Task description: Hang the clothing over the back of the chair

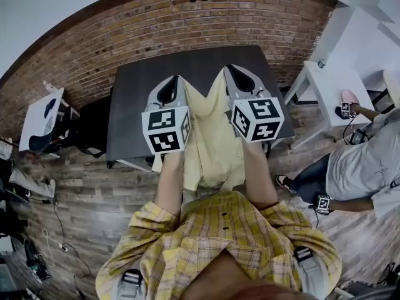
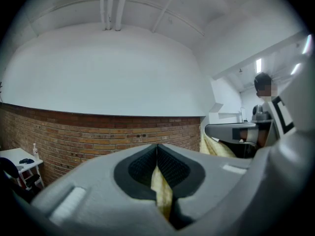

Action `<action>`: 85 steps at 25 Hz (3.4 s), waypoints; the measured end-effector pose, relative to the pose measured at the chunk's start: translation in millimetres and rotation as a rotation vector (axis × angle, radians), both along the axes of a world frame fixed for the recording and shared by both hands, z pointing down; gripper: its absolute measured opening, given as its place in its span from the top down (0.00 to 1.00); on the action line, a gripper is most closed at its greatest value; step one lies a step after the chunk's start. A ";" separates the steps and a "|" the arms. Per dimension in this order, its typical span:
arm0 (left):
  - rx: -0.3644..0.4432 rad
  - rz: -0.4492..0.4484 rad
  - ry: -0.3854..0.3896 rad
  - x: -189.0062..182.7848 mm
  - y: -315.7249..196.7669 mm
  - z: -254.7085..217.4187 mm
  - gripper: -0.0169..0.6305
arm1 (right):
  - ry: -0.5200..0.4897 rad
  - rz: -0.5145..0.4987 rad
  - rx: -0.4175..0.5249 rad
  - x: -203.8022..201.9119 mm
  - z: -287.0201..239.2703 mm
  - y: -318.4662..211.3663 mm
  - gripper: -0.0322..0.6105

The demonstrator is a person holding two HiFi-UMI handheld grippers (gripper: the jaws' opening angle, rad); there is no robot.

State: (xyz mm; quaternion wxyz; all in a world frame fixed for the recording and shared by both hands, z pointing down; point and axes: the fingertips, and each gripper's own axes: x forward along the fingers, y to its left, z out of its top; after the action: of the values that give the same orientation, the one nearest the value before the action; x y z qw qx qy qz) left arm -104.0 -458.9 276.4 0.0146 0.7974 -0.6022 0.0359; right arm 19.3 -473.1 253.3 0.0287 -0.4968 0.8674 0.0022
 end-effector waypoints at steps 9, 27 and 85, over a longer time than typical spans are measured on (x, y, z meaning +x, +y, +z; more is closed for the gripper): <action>-0.051 0.016 -0.002 3.5 -14.1 21.7 0.97 | 0.016 -0.004 -0.055 -4.0 24.1 -14.0 0.93; -0.101 0.038 -0.003 11.1 -19.2 44.7 0.97 | 0.023 -0.021 -0.130 -9.3 55.0 -17.6 0.93; -0.027 0.042 -0.013 35.0 48.5 24.0 0.97 | 0.043 -0.049 -0.051 -4.3 38.7 50.5 0.94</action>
State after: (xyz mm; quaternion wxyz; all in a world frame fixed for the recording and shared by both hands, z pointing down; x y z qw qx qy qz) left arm -69.0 -410.4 300.5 0.0207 0.8095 -0.5846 0.0493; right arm 15.0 -422.6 292.0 -0.0028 -0.4760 0.8794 -0.0099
